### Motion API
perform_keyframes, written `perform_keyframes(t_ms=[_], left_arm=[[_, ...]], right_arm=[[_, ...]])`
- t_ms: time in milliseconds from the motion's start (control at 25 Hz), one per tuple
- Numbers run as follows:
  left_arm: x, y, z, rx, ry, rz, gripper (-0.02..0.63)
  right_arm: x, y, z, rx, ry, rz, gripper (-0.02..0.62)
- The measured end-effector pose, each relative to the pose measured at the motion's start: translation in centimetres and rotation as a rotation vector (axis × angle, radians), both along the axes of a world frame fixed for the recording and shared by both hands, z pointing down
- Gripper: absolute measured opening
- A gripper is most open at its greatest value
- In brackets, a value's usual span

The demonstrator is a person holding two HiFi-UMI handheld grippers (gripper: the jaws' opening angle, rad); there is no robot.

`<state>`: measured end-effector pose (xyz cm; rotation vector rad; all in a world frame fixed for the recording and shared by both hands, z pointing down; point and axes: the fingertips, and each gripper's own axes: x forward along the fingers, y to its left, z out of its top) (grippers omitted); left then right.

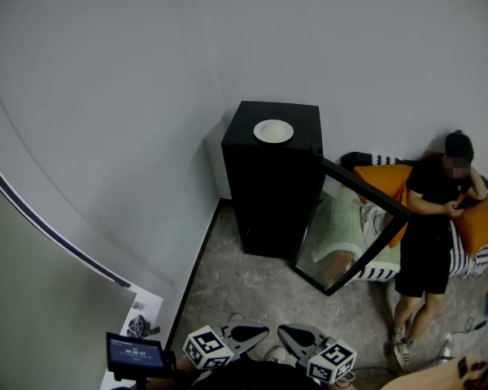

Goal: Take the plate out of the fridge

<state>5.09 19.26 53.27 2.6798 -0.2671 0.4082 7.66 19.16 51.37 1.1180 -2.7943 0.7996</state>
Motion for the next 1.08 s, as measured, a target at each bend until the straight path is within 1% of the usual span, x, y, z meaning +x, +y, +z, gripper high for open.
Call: perform_keyframes(t_ms=[280,800,1080], left_arm=[[0.07,0.03,-0.08,0.002,0.000,-0.004,0.006],[0.34,0.36,-0.14,0.008,-0.010,0.019,0.006],[0.33,0.42,0.10,-0.007,-0.015,0.019,0.006]], right_arm=[[-0.04,0.15,-0.11,0.001,0.001,-0.007,0.006],[0.13,0.65,-0.09,0.008,0.010,0.012,0.006],[0.07,0.47,0.09,0.007,0.021,0.009,0.006]])
